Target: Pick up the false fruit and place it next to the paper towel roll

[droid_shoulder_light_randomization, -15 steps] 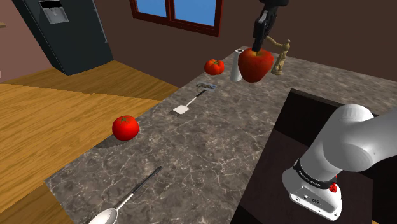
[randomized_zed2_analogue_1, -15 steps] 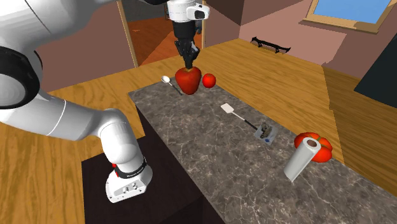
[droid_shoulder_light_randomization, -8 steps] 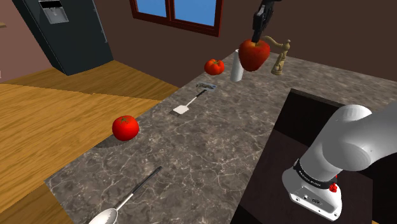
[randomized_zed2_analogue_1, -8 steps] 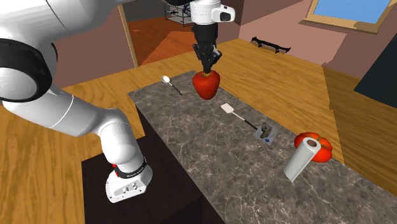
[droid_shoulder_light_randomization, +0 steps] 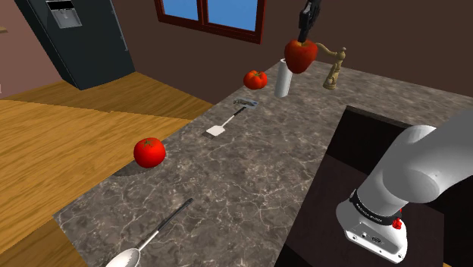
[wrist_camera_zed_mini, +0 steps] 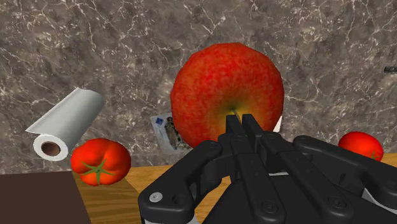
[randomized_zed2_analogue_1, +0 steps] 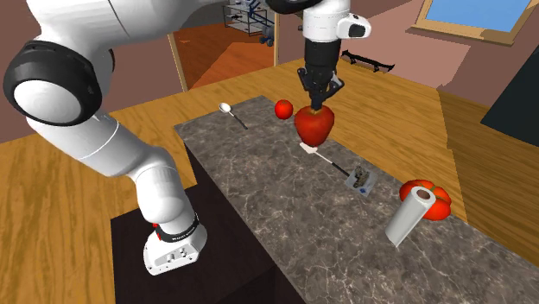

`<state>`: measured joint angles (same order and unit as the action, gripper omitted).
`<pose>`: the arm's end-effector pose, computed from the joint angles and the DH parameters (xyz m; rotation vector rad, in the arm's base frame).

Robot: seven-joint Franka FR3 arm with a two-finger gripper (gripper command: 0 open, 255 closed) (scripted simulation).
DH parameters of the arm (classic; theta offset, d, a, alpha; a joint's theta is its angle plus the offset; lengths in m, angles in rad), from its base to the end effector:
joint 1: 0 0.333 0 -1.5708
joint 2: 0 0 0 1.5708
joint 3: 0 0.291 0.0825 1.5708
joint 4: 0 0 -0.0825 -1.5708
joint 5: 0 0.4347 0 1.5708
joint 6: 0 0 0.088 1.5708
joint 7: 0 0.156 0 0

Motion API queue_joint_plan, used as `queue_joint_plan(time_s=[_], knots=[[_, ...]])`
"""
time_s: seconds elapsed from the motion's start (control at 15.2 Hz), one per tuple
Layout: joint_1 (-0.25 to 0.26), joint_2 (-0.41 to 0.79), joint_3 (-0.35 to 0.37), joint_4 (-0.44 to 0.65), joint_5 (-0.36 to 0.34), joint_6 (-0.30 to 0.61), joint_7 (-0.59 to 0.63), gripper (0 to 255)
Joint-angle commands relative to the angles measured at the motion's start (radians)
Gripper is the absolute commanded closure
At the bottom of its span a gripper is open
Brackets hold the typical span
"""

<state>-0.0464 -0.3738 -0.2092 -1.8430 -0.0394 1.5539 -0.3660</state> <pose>0.4766 -0.1453 0.6074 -3.1214 -0.1865 -0.1322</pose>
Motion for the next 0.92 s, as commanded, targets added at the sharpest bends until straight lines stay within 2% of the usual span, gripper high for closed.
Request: queue_joint_plan(time_s=[0.0,0.33,0.66,0.73,0.86], knots=[[-0.009,0.064,-0.038,0.072,0.004,-0.008,-0.051,255],[-0.037,0.230,-0.121,0.241,0.040,-0.017,-0.166,255],[-0.090,0.430,-0.195,0.465,0.118,-0.059,-0.286,255],[-0.094,0.439,-0.197,0.475,0.122,-0.062,-0.290,255],[-0.092,0.424,-0.194,0.429,0.115,-0.029,-0.288,255]])
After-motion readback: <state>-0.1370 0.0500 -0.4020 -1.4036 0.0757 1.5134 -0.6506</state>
